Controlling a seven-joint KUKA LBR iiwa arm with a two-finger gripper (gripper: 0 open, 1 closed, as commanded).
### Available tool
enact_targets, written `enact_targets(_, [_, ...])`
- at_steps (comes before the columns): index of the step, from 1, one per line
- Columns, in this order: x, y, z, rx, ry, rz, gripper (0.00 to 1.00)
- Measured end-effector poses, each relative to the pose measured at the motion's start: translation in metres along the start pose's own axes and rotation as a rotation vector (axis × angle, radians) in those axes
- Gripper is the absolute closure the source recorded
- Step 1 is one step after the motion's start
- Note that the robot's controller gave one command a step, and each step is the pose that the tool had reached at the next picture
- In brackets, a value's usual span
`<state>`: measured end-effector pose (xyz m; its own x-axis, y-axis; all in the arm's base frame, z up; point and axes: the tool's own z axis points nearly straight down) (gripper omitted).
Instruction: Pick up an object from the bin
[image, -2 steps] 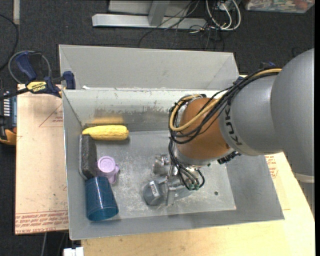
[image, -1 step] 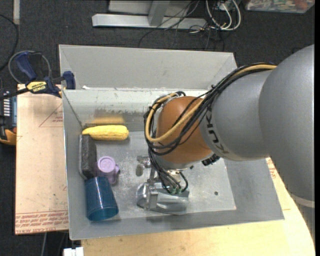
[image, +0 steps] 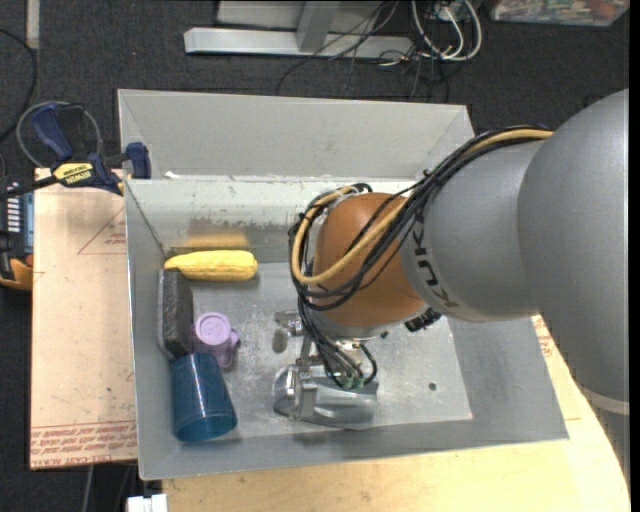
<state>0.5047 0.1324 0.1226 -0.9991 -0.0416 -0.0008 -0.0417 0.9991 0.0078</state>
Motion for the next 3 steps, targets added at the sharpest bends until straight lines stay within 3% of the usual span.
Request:
enact_targets(1, [0.026, -0.010, -0.019, -0.001, 0.000, -0.081, 0.00])
enact_targets(2, [0.005, -0.051, 0.017, -0.001, 0.000, 0.027, 0.00])
enact_targets(3, [0.005, -0.051, 0.017, -0.001, 0.000, 0.027, 0.00])
